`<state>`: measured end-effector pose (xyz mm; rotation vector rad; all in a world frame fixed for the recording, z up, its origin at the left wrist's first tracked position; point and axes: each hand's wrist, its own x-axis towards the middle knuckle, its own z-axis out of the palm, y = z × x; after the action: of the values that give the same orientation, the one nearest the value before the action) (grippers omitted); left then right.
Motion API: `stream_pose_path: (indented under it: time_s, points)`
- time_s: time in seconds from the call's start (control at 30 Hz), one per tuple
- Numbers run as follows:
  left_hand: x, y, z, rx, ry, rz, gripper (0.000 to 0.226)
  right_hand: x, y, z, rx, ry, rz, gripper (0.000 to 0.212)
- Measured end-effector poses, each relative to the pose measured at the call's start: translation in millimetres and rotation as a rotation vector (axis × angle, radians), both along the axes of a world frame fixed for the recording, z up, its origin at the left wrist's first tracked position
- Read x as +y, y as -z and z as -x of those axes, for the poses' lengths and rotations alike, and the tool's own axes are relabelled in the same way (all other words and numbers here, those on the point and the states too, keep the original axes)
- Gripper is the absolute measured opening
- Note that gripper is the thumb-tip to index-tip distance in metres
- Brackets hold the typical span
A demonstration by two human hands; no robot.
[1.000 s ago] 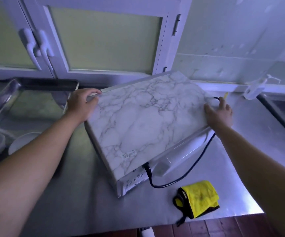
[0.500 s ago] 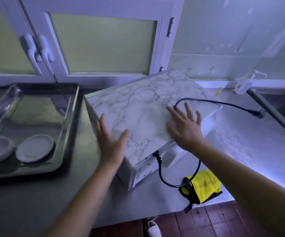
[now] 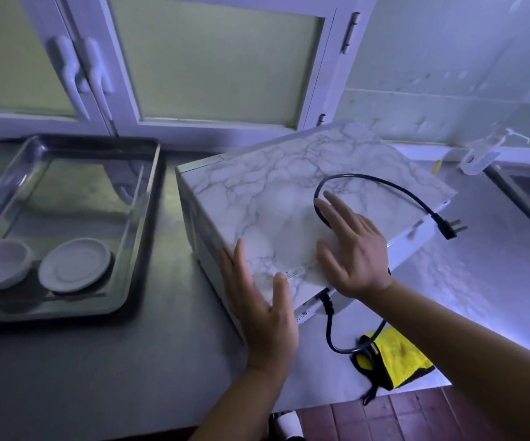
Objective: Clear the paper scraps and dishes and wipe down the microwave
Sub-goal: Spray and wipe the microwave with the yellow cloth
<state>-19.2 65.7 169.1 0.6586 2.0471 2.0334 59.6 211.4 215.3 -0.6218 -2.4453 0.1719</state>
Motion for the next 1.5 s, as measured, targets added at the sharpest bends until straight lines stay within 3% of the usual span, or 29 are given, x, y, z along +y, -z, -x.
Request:
stream_pose_path:
  time_s: [0.37,0.7,0.87,1.0,1.1,1.17,1.23,1.3,1.4,1.5]
  points:
    - [18,-5,66,-0.097,0.037,-0.064,0.06,3,-1,54,0.031,0.112,-0.041,0.049]
    - [47,-11,205,-0.143,0.127,-0.026,0.048,13,-6,163,-0.205,0.324,0.053,0.046]
    - [50,-12,242,-0.115,0.185,0.03,0.04,12,2,192,-0.221,0.338,0.077,0.044]
    - [49,-13,240,-0.018,0.195,0.095,0.035,13,4,192,-0.211,0.352,0.076,0.049]
    - [44,-25,240,0.097,0.195,0.29,0.033,12,-1,190,-0.238,0.331,0.118,0.055]
    - [40,-36,240,0.273,0.146,0.439,0.034,10,-3,184,-0.236,0.281,0.147,0.051]
    - [36,-50,235,0.443,0.075,0.487,0.027,3,-1,172,-0.139,0.184,0.225,0.041]
    - [32,-65,220,0.495,0.066,0.445,0.022,-12,6,151,0.005,0.082,0.28,0.035]
    - [17,-66,178,0.424,0.071,0.417,0.02,-35,16,119,0.176,0.021,0.228,0.031]
    - [-1,-40,135,0.037,0.123,0.349,0.022,-55,24,94,0.232,0.0,0.203,0.034]
